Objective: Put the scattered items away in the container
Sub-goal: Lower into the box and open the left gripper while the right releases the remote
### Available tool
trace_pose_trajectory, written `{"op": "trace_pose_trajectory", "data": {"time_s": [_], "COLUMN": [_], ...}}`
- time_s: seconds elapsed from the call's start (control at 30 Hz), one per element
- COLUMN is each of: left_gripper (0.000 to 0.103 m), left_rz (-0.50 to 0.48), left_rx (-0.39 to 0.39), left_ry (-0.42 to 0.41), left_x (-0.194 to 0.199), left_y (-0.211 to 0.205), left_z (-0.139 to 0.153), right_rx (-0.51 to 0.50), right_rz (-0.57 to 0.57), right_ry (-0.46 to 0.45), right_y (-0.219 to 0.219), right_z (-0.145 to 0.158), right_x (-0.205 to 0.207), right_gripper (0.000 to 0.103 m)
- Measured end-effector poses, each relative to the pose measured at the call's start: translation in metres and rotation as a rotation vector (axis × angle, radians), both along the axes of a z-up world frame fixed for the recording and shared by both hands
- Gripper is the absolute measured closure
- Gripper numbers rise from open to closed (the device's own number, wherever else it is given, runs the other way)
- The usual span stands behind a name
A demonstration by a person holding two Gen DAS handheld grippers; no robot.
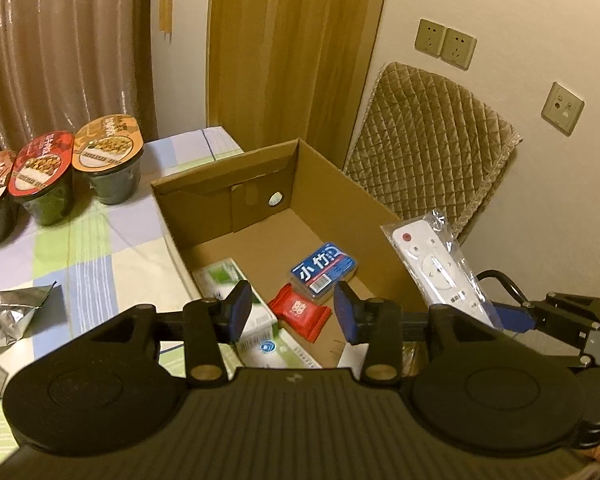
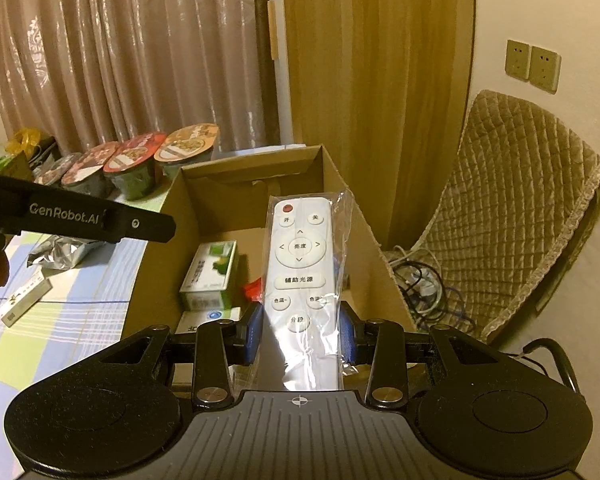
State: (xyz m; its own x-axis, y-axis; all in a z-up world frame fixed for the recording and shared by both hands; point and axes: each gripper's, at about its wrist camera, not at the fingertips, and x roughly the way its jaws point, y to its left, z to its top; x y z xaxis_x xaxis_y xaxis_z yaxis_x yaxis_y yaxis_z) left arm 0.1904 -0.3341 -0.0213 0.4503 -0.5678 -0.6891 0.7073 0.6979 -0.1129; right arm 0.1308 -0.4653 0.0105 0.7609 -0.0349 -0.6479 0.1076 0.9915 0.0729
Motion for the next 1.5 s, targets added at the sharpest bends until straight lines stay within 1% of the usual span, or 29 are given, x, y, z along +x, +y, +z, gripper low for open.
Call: {"op": "trace_pose_trajectory", "data": {"time_s": [0.3,0.73,0.97,1.2,1.4,1.5], "left_gripper": [0.064,0.062,0.060,0.059,0.058,0.058], "left_rz": [0.013,0.038,0.054,0.081,0.121,0.145], "left_rx": [0.008,0.014,0.014,0.010,0.008,0.010], "left_ry": [0.016,0.028,0.029,0.036,0.041,0.049], "left_x": [-0.004,-0.002,0.001,0.004,0.007,0.008], "left_y": [0.011,0.022,0.029,0.041,0.059,0.071], "left_z": [-0.005,-0.010,-0.011,-0.012,-0.014,-0.016], "right_rx": [-0.010,-0.026,-0.046,-0.060,-0.061,-0.050], "right_rz": [0.020,0.073,0.110,0.141,0.197,0.190], "right_ry": [0.001,0.004,-0.005,-0.021,-0.031,-0.017], "right_y": [0.007,0.020,0.027,0.039,0.050,0.049], "right_z": [0.000,-0.003,-0.001,0.001,-0.005,-0.012], "right_x": [0.005,0.025,0.045,0.067,0.094,0.106], "right_gripper": [0.062,0.062,0.062,0.062,0.061,0.061]}}
